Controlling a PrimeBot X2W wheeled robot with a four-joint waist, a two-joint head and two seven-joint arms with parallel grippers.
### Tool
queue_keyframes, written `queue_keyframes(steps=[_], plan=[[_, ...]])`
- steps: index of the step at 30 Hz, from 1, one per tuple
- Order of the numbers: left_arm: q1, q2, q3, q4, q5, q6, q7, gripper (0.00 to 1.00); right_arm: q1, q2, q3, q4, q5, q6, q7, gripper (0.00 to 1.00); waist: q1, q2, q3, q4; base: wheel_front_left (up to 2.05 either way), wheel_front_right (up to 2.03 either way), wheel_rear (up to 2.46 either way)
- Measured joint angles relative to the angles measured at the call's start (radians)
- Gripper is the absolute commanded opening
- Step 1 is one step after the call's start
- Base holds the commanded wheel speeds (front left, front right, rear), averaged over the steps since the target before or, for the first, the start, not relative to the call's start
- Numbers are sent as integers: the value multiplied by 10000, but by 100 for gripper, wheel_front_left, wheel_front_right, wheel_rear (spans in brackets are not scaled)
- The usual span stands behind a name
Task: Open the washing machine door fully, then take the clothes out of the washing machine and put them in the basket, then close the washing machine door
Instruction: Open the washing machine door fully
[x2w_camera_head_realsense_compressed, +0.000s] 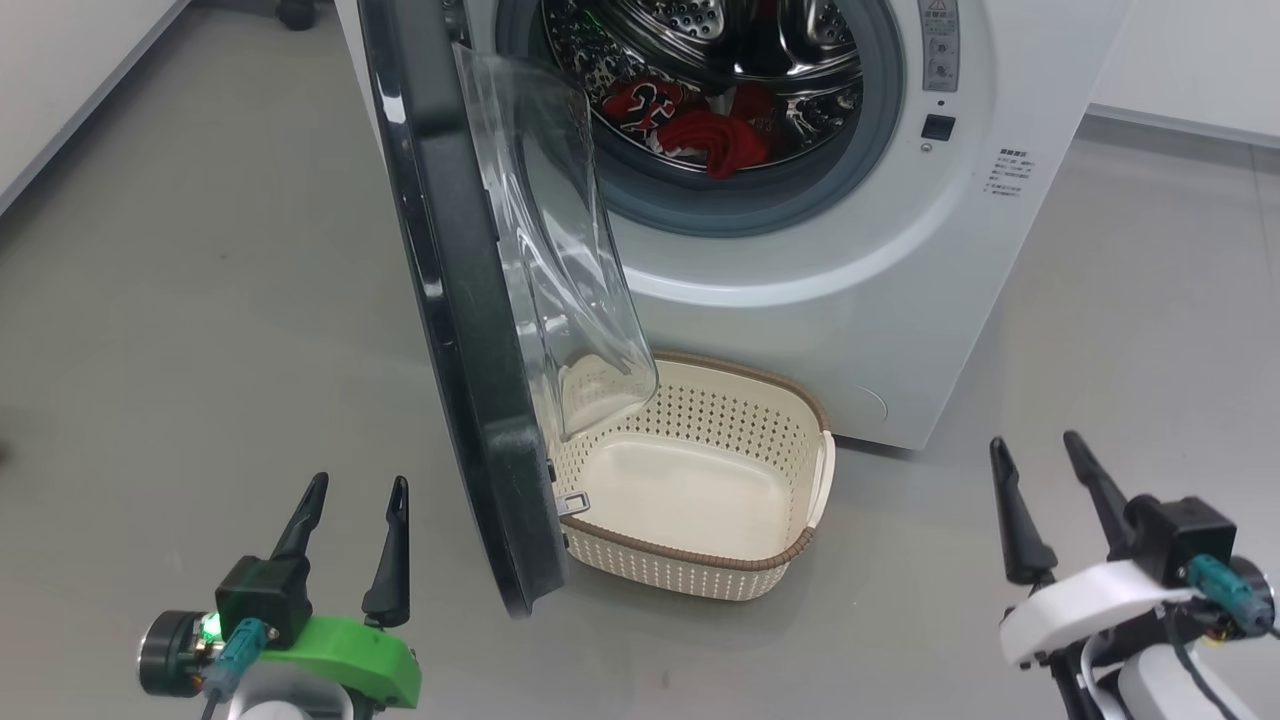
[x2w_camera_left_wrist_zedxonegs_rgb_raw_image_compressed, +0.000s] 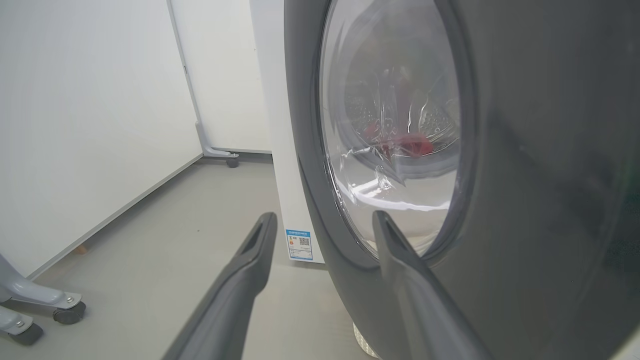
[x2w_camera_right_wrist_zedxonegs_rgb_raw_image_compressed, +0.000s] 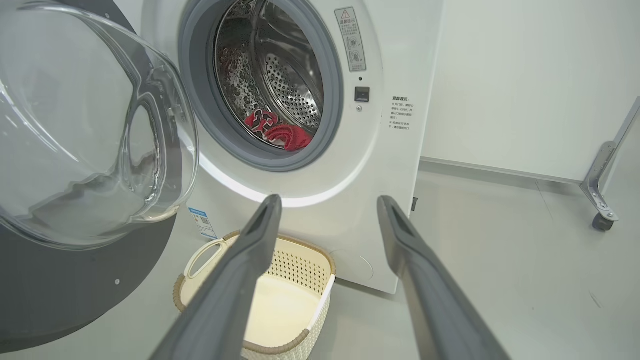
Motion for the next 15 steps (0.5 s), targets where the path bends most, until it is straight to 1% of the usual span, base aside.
queue_keyframes(steps=[7,15], plan=[[8,-6,13,15,0,0,0,100,770,445,-180,-100,-370,0,0,100,0,0,-71,-63,0,0,0],[45,-21,13,61,13,-6,0,100,1131,754,-416,-305,-786,0,0,100,0,0,-106,-75,0,0,0]])
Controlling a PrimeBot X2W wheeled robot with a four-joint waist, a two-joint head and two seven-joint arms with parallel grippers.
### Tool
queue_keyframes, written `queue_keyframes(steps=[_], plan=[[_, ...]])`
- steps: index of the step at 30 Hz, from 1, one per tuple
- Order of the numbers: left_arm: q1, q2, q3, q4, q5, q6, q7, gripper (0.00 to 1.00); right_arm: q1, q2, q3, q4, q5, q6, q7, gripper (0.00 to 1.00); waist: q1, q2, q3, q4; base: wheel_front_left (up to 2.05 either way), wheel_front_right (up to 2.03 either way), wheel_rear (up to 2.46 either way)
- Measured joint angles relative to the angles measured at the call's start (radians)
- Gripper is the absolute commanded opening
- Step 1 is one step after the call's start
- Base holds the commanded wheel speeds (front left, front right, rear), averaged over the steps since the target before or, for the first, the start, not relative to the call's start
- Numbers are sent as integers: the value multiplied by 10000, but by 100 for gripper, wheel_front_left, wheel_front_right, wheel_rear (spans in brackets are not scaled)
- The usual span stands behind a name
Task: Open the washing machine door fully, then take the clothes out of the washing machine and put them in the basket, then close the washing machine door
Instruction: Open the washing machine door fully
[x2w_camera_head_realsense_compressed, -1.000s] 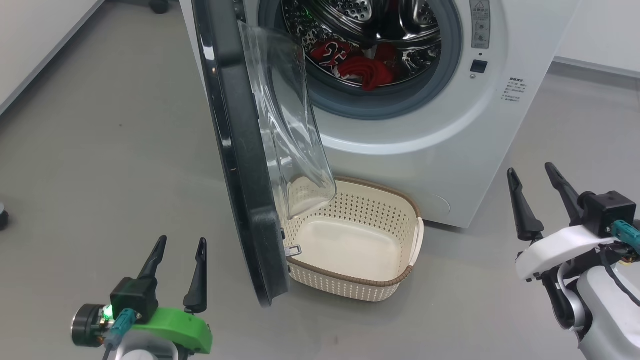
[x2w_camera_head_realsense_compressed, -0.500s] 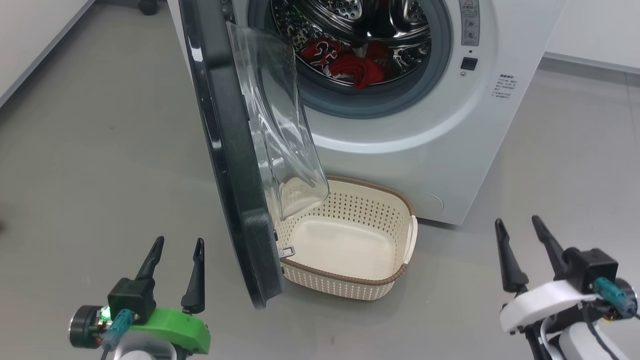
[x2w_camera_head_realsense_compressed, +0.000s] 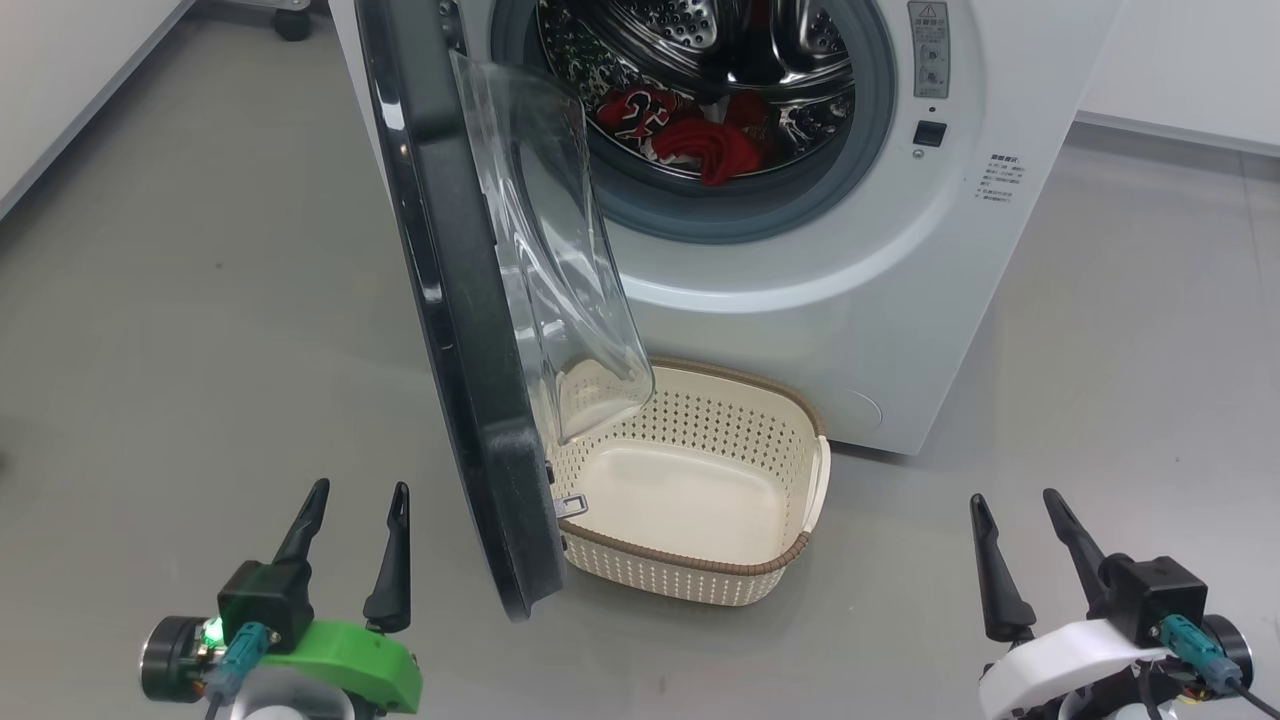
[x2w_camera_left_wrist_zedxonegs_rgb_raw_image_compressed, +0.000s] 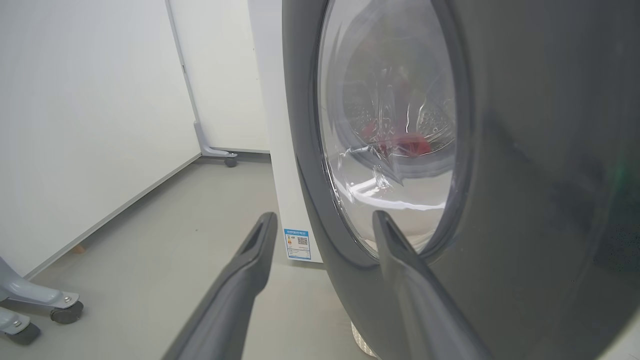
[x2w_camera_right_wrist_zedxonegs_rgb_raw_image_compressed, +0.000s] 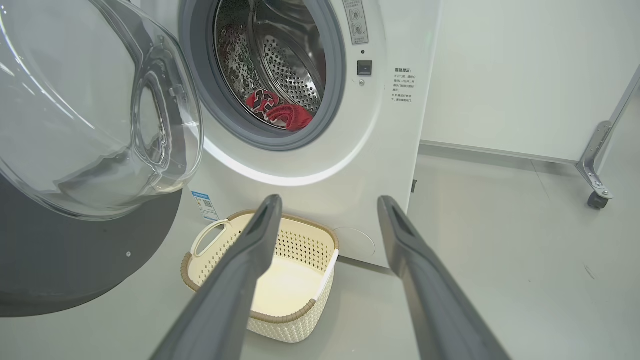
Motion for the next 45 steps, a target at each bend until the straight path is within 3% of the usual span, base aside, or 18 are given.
queue_keyframes(steps=[20,21,22,23,24,34,45], plan=[[17,-50,2,92,44,-44,0,100,494,389,-541,-219,-614,0,0,100,0,0,-56,83,0,0,0],[18,-50,2,94,44,-44,0,91,497,408,-552,-224,-619,0,0,100,0,-1,-60,87,0,0,0],[19,-50,2,98,44,-44,0,51,500,426,-560,-236,-619,0,0,100,0,0,-66,90,0,0,0],[22,-52,2,102,46,-44,0,36,503,441,-566,-247,-623,0,0,100,0,0,-73,92,0,0,0],[24,-52,-2,111,56,-44,0,0,513,460,-579,-253,-654,0,0,100,0,0,-81,94,0,0,0],[81,-61,171,121,56,-71,0,0,703,564,-727,-270,-876,0,0,100,0,0,-162,123,0,0,0],[-157,25,635,-876,211,121,0,0,705,688,-757,-326,-982,0,0,100,0,-1,-190,169,0,0,0]])
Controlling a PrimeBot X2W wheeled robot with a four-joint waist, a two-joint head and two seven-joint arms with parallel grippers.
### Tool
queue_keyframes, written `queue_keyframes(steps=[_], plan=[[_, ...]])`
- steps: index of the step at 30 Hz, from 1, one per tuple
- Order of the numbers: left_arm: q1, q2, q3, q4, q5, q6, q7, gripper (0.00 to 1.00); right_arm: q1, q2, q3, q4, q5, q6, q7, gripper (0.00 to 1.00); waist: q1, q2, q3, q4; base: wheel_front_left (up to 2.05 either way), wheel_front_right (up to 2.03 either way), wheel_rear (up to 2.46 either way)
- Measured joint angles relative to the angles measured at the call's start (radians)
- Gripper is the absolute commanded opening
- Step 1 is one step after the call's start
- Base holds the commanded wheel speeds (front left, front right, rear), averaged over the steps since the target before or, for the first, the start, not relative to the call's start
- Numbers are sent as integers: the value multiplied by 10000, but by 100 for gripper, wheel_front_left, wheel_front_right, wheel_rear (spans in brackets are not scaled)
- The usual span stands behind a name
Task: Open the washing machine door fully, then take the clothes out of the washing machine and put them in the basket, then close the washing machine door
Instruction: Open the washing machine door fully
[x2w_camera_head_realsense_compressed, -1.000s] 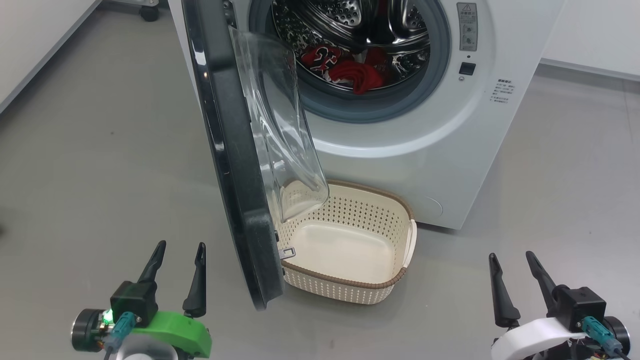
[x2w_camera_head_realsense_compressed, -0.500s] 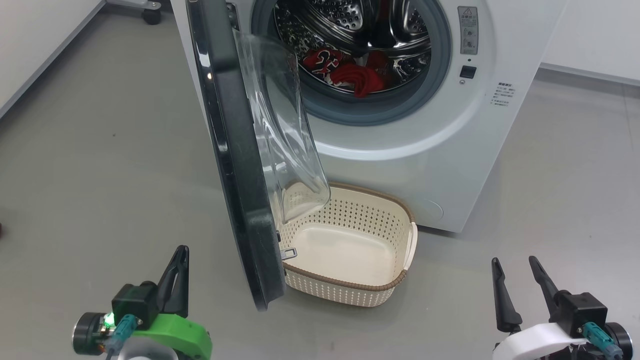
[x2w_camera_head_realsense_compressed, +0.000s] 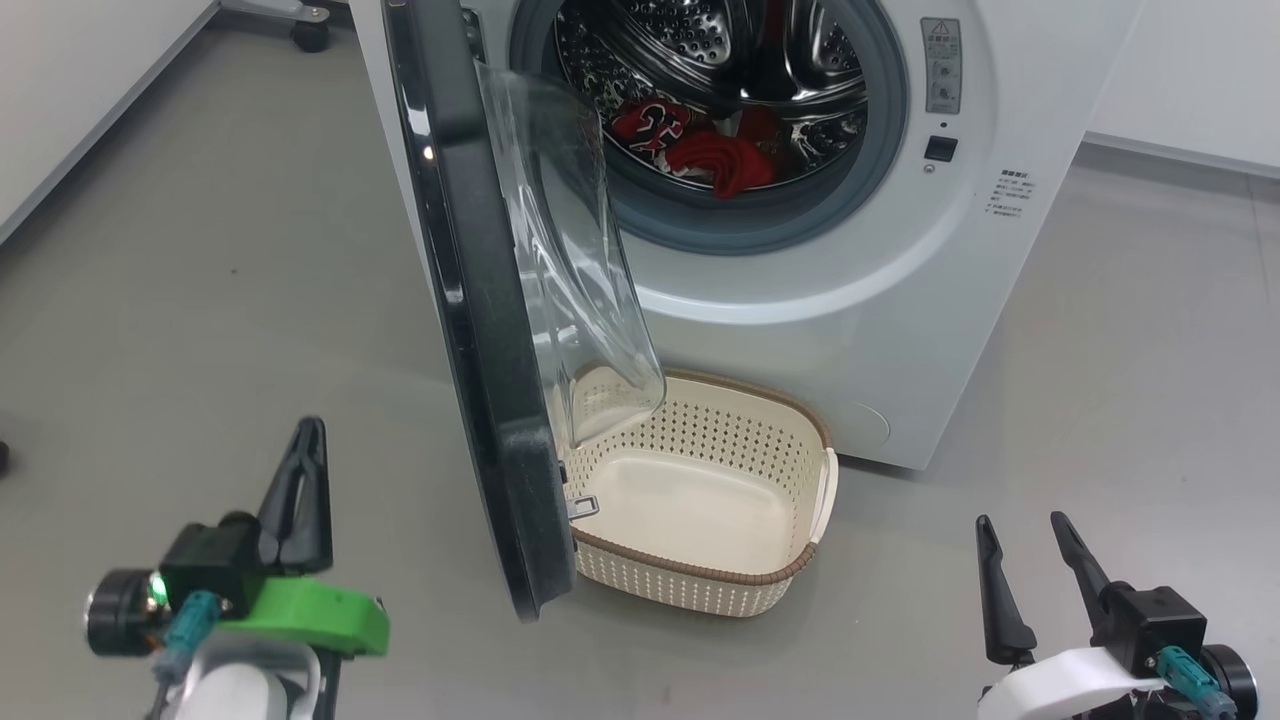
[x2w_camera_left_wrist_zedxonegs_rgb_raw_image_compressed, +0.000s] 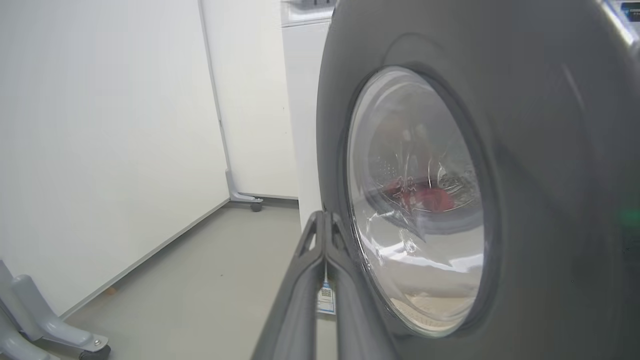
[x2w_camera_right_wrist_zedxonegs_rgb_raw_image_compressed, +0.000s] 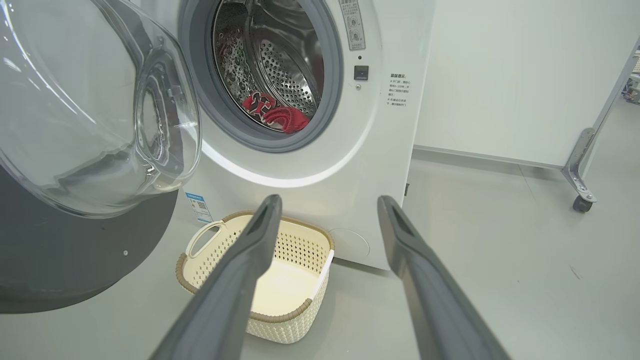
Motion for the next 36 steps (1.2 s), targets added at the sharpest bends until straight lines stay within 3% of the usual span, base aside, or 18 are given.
queue_keyframes(steps=[16,28,36], plan=[[-1848,-15,-487,-3037,462,-21,-58,0,28,134,-173,-44,-136,8,0,100,0,0,-47,9,0,0,0],[-2413,-125,-2587,-4665,326,-941,472,0,30,209,-148,-25,-238,115,0,100,0,0,-65,-170,0,0,0],[-2042,-146,-4228,-4913,-299,-1160,1436,0,29,261,-178,-19,-251,209,0,100,0,0,-2,-217,0,0,0]])
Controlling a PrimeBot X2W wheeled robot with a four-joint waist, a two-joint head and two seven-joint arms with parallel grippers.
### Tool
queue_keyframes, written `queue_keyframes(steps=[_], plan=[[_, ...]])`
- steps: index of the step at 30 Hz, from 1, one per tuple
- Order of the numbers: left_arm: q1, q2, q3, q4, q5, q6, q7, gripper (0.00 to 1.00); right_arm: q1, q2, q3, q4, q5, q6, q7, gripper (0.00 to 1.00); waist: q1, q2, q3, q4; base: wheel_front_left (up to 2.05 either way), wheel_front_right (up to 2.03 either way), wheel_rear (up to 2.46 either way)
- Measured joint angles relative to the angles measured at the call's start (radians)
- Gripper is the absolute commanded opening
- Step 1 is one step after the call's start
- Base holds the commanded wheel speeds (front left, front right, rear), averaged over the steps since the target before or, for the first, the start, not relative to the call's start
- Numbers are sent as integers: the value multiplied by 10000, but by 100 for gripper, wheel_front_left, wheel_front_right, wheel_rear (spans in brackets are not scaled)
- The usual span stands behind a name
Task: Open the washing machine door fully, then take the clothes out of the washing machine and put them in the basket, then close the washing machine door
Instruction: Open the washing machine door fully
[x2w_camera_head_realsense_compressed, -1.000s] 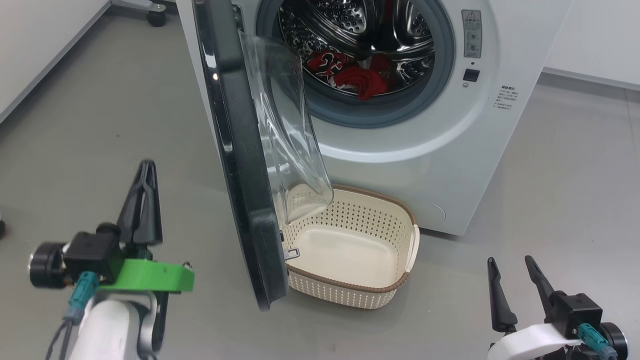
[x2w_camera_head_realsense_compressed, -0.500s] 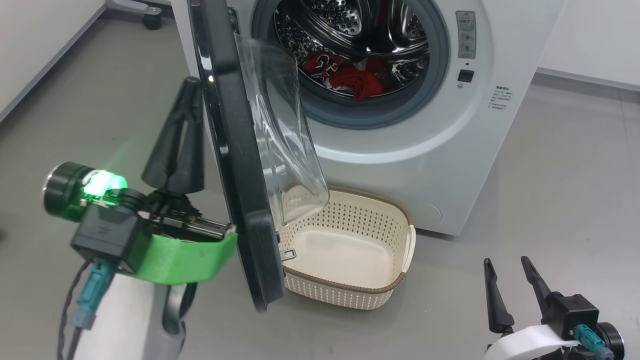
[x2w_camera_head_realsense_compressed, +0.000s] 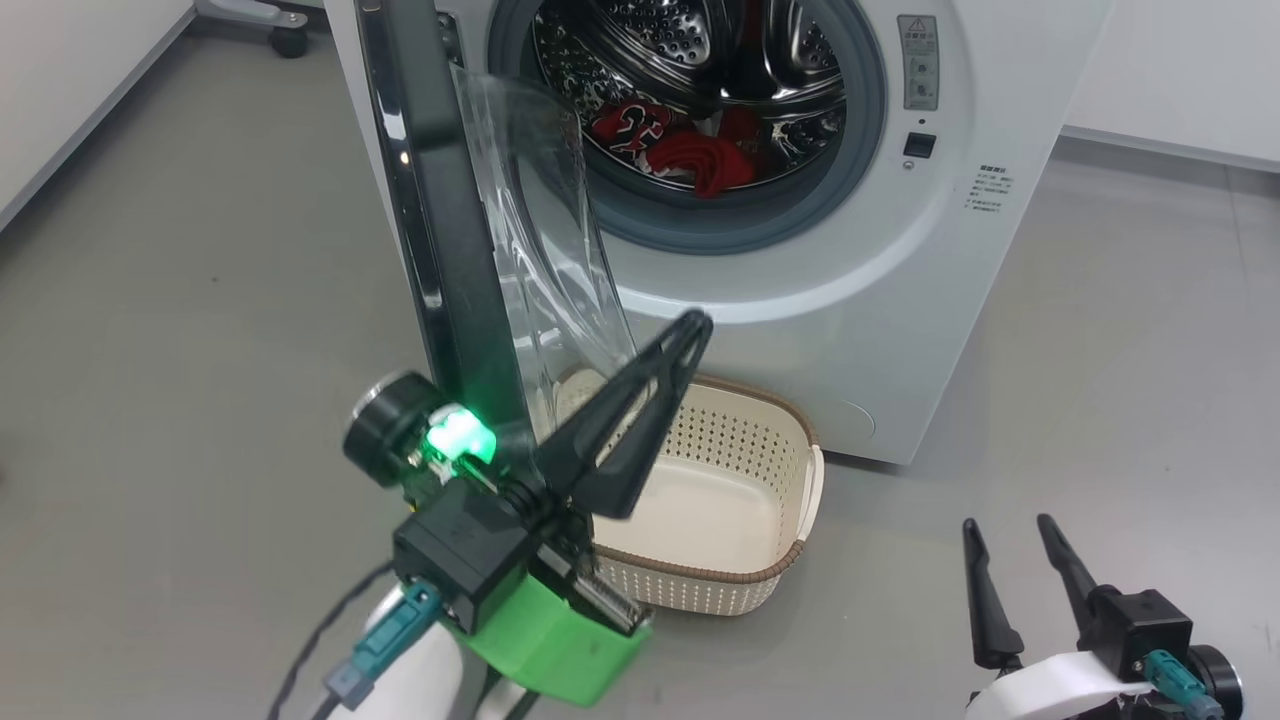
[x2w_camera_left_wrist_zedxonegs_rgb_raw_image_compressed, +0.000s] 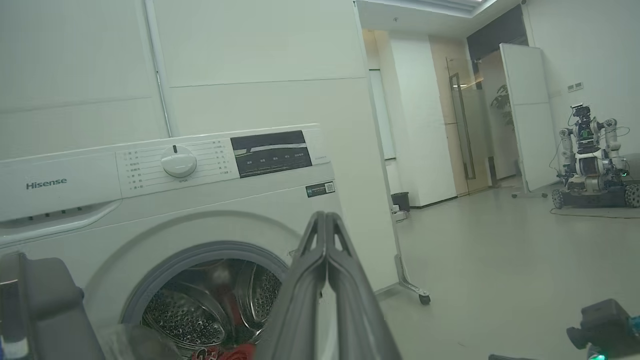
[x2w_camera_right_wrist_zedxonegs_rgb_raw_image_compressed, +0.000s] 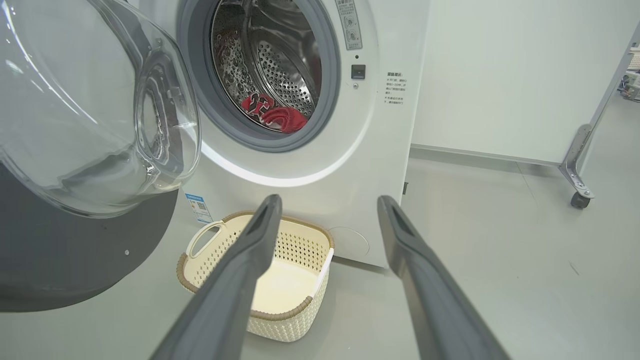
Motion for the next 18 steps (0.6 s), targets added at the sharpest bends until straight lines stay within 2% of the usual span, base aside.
queue_keyframes(steps=[7,18], plan=[[1102,13,-422,150,-491,27,685,0,-1,42,84,35,-159,77,0,100,0,0,25,-94,0,0,0],[2260,104,-127,1047,-491,800,1352,0,-2,100,63,42,-251,159,0,100,0,0,130,-142,0,0,0]])
